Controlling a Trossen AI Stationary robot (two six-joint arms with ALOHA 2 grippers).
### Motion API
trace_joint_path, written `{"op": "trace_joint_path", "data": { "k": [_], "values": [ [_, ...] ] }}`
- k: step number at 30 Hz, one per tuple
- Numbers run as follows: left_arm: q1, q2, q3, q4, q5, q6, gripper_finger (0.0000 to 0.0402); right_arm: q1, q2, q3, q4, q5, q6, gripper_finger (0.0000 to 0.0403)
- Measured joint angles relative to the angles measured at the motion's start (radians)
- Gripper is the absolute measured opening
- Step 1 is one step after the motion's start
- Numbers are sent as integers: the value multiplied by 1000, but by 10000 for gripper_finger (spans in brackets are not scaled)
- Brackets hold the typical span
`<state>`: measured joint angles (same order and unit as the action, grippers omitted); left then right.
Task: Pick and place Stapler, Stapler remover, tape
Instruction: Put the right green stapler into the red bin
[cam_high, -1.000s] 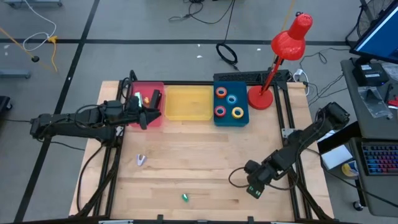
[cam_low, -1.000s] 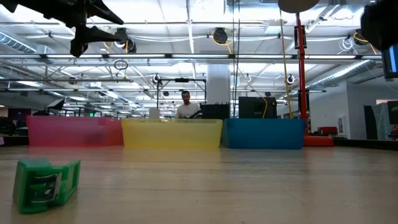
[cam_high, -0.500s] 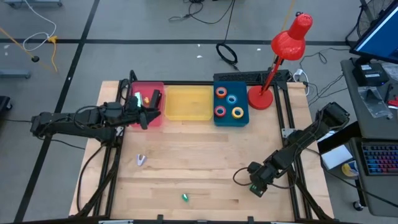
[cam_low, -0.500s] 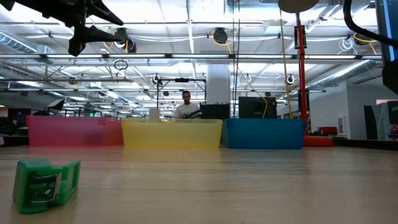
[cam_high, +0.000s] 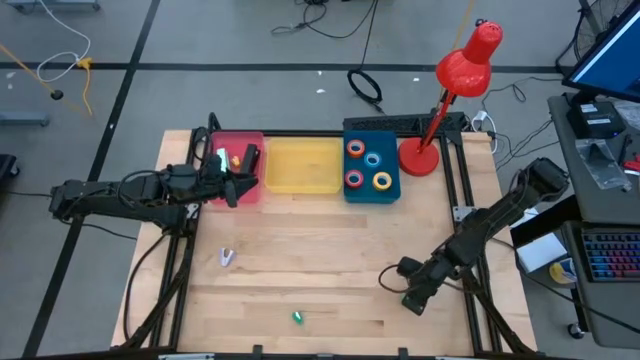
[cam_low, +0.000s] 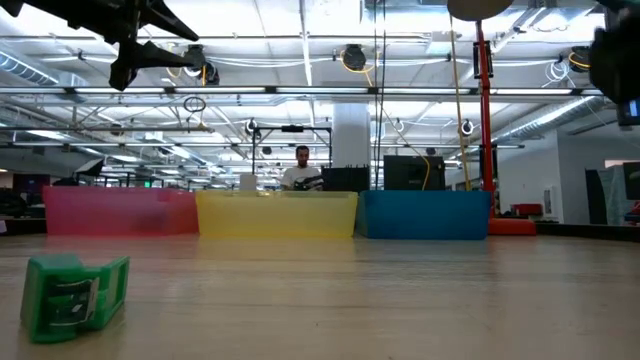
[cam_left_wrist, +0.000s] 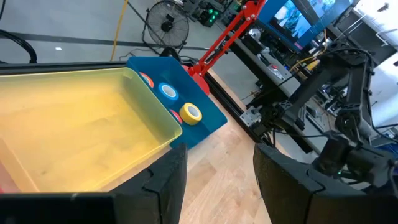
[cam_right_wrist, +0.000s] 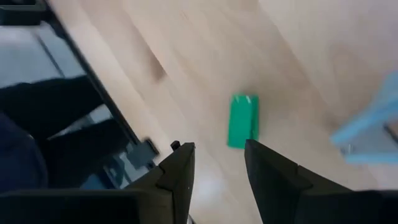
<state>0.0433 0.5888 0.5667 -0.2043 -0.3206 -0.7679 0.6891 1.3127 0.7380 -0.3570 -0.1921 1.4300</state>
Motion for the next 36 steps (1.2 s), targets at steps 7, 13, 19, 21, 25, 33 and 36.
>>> {"op": "trace_joint_path", "data": {
  "k": [7,13,19,21,25,33,36],
  "values": [
    [0,0,0,0,0,4,184,0,-22,0,54,60,-106,137],
    [0,0,0,0,0,4,184,-10,-22,0,6,58,-84,137],
    [0,0,0,0,-1,4,184,-29,-22,0,8,58,-33,137],
    [0,0,0,0,-2,2,184,-29,-22,0,8,58,-35,137],
    [0,0,0,0,-3,1,184,-29,-22,0,8,57,-66,137],
    [0,0,0,0,-3,-13,184,-28,-21,0,8,59,-68,136],
    [0,0,0,0,-3,-13,184,-28,-21,0,8,70,-71,135]
  ]
}}
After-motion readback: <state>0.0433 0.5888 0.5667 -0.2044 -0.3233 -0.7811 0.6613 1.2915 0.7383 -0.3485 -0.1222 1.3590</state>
